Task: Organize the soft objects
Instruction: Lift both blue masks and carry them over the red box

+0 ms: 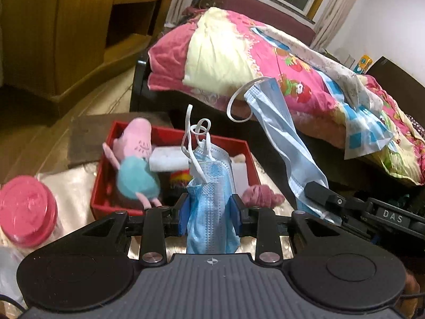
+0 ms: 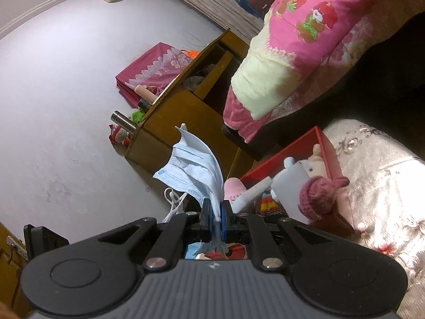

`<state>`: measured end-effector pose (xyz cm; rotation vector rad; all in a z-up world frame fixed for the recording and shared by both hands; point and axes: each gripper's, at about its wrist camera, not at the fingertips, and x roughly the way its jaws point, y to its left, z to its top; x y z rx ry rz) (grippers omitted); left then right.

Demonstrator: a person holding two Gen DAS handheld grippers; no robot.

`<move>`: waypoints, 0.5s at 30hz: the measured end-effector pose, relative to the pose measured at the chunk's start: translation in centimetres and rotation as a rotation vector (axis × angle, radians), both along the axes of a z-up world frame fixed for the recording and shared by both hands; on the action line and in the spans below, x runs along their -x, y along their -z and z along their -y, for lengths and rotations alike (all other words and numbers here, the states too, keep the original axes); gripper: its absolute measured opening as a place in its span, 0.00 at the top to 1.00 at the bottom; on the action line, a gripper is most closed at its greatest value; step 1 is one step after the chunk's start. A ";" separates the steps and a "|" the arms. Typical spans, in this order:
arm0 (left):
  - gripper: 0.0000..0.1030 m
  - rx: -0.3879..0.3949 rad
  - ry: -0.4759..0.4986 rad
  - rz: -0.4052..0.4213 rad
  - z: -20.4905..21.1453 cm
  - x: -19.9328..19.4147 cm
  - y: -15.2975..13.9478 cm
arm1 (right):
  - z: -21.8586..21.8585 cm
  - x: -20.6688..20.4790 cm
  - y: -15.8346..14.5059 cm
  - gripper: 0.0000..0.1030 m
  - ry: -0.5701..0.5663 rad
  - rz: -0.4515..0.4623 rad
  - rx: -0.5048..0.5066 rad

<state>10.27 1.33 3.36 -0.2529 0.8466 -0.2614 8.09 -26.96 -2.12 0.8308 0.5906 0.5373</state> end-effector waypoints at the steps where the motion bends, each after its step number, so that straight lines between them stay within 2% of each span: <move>1: 0.69 -0.001 -0.001 0.002 0.1 -0.3 -0.1 | -0.1 -0.1 -0.1 1.00 0.002 0.004 -0.001; 15: 0.69 -0.052 -0.016 0.036 0.9 -3.4 -0.4 | -0.6 -2.7 -0.7 1.00 0.006 0.039 -0.012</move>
